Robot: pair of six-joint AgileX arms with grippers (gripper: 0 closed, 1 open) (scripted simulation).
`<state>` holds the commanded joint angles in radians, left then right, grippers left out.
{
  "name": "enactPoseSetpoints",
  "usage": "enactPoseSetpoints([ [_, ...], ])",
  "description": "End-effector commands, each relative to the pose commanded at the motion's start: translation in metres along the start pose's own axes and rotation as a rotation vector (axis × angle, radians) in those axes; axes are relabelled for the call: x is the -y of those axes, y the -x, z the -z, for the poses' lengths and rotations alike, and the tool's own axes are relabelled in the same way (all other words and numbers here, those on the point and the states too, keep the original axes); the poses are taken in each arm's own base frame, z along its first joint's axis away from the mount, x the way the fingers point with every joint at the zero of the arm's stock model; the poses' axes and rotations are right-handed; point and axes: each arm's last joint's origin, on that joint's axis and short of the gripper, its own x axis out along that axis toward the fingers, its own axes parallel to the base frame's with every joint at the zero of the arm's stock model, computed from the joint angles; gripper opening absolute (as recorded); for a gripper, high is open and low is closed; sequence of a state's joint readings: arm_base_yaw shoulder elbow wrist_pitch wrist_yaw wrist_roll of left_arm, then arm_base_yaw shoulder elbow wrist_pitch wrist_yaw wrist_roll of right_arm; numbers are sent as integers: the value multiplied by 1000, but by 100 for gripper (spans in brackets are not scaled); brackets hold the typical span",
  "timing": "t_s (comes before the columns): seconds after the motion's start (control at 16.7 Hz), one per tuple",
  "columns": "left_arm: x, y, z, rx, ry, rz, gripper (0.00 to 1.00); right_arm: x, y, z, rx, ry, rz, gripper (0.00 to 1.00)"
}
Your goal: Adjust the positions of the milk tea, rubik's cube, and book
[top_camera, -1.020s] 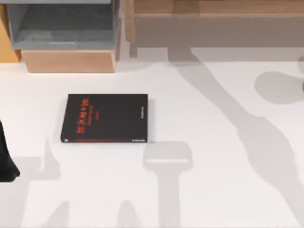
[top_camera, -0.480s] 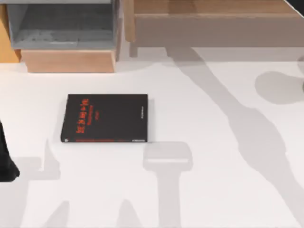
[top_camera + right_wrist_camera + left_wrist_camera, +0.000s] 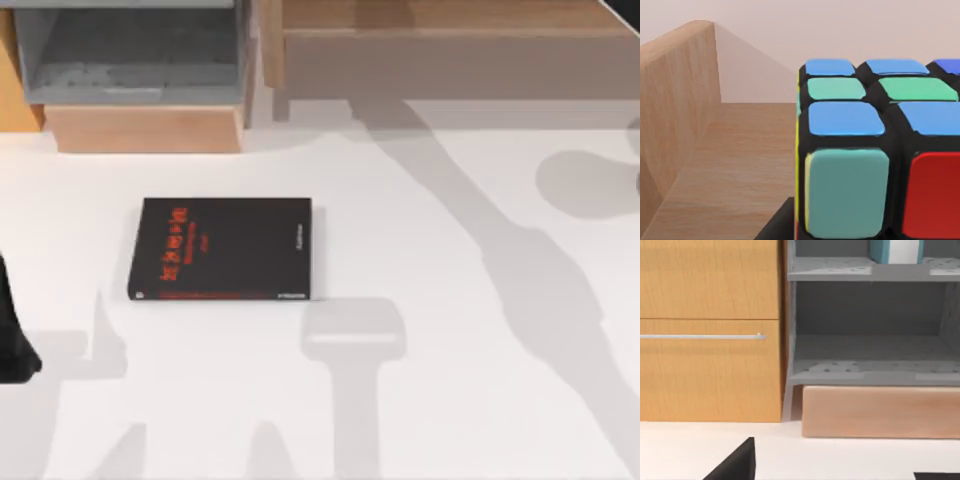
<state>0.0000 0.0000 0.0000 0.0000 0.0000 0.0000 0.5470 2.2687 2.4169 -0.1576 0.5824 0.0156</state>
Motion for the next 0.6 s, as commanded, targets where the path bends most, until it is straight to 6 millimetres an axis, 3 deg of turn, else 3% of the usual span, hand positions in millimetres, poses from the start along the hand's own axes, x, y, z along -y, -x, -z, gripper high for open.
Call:
enactPoseSetpoints([
  [0.48,0,0,0,0,0,0,100,0,0,0,0,0,0,98],
  [0.6,0,0,0,0,0,0,100,0,0,0,0,0,0,100],
])
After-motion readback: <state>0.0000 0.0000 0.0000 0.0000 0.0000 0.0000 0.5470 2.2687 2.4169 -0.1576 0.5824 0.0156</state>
